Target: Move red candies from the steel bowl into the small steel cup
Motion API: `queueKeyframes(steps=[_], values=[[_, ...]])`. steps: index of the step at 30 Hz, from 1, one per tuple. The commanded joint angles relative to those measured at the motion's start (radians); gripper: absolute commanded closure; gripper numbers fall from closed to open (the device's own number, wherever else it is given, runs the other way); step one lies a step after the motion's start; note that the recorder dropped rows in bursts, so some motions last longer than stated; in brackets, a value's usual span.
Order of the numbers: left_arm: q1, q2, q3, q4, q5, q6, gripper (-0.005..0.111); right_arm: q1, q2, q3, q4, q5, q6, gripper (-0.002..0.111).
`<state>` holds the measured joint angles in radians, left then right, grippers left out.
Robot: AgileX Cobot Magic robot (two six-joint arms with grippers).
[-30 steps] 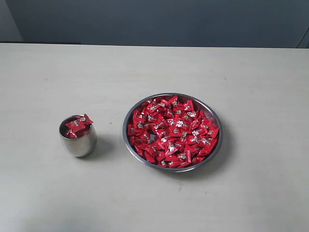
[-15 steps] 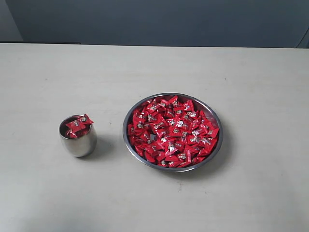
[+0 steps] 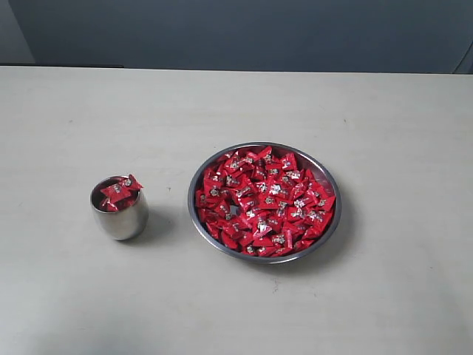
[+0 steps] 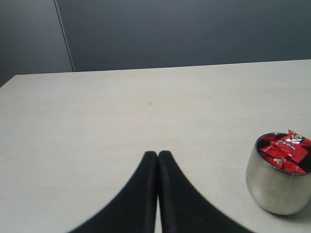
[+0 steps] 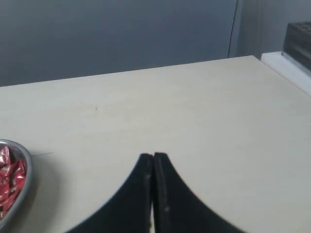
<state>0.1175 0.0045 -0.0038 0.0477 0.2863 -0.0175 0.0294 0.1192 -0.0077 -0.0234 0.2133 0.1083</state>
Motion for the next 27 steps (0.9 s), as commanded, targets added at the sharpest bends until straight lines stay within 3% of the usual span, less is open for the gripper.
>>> queueKeyframes(steps=[1,6,14,27], values=[[0.001,-0.004,0.004,-0.003,-0.002,-0.002,0.106,-0.007,-0.084,0.008,0.000,0.032,-0.004,0.109],[0.001,-0.004,0.004,-0.003,-0.002,-0.002,0.106,-0.016,-0.119,0.008,-0.008,0.099,-0.004,0.109],[0.001,-0.004,0.004,-0.003,-0.002,-0.002,0.106,-0.157,-0.119,0.008,0.006,0.135,-0.004,0.109],[0.001,-0.004,0.004,-0.003,-0.002,-0.002,0.106,-0.130,-0.119,0.008,0.011,0.144,-0.102,0.109]])
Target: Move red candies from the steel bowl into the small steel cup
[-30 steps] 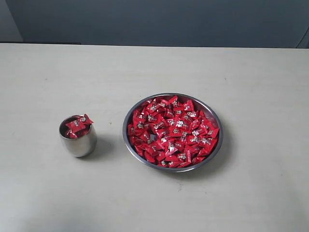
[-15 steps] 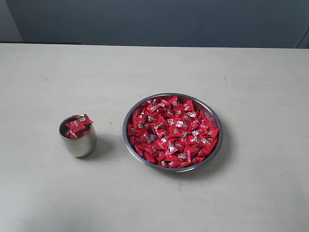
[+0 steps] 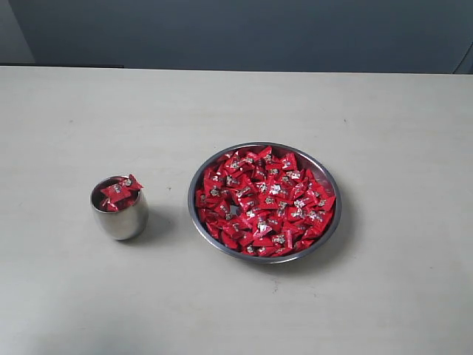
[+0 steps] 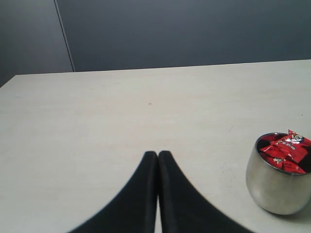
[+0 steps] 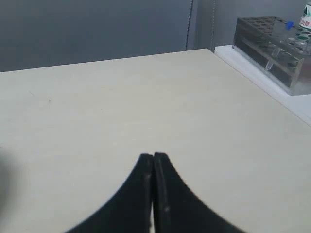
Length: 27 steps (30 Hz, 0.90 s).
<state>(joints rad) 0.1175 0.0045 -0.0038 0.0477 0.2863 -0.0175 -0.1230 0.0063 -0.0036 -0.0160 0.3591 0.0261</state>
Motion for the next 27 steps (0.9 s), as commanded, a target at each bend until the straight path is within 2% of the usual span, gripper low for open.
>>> queueKeyframes(steps=[1,5,27], values=[[0.001,-0.004,0.004,-0.003,-0.002,-0.002,0.106,0.035,-0.006,0.004,0.003,-0.001,-0.026,0.109],[0.001,-0.004,0.004,-0.003,-0.002,-0.002,0.106,0.067,-0.006,0.004,0.003,-0.001,-0.026,0.109],[0.001,-0.004,0.004,-0.003,-0.002,-0.002,0.106,0.065,-0.006,0.004,0.050,-0.001,-0.026,0.109]])
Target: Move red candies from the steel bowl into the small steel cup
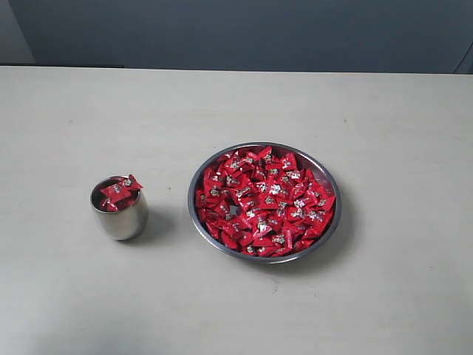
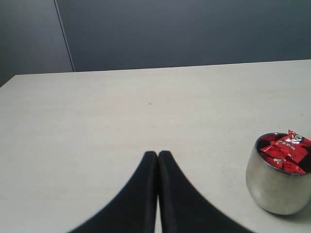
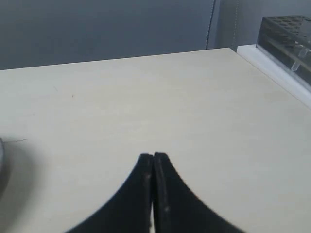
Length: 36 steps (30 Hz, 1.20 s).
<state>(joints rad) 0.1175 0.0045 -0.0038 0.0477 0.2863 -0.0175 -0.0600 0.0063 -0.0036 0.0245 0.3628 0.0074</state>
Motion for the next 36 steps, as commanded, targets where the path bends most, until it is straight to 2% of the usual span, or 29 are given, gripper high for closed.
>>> queueKeyframes(steps=[1,8,14,21,36], values=[[0.001,-0.004,0.004,-0.003,-0.002,-0.002,0.106,0.002,-0.006,0.004,0.009,-0.005,-0.007,0.109],[0.001,-0.004,0.004,-0.003,-0.002,-0.002,0.106,0.000,-0.006,0.004,0.011,-0.005,-0.007,0.109],[0.001,-0.004,0.004,-0.003,-0.002,-0.002,0.106,-0.079,-0.006,0.004,0.030,-0.003,-0.007,0.109],[0.001,-0.004,0.004,-0.003,-0.002,-0.002,0.106,-0.088,-0.006,0.004,0.031,0.000,-0.007,0.109],[0.001,-0.004,0.004,-0.003,-0.002,-0.002,0.106,0.037,-0.006,0.004,0.022,0.001,-0.017,0.109]])
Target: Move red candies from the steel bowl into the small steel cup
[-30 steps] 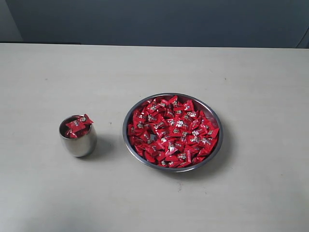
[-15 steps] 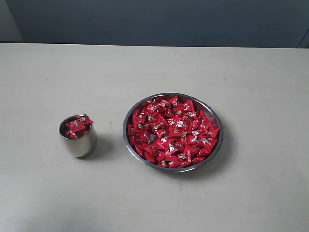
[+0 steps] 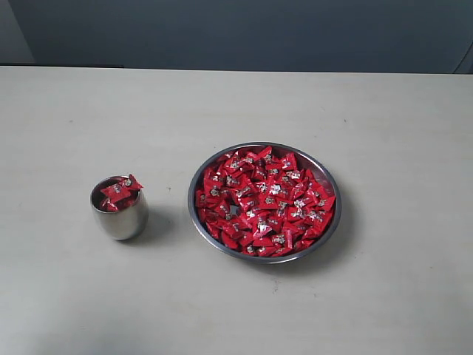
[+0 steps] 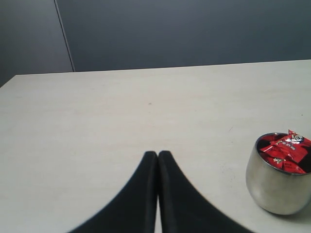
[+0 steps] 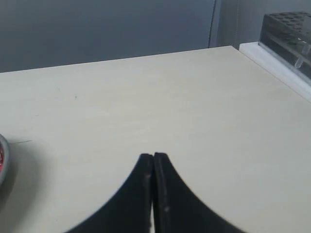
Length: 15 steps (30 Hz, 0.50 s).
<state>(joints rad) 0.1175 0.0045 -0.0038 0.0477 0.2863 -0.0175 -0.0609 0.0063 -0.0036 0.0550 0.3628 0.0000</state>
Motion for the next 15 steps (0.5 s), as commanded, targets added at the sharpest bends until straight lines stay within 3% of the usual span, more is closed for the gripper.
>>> queueKeyframes(steps=[1,15], values=[[0.001,-0.004,0.004,-0.003,-0.002,-0.002,0.106,0.044,-0.006,0.004,-0.008,0.001,-0.010,0.109],[0.001,-0.004,0.004,-0.003,-0.002,-0.002,0.106,0.050,-0.006,0.004,-0.002,0.001,-0.008,0.109]])
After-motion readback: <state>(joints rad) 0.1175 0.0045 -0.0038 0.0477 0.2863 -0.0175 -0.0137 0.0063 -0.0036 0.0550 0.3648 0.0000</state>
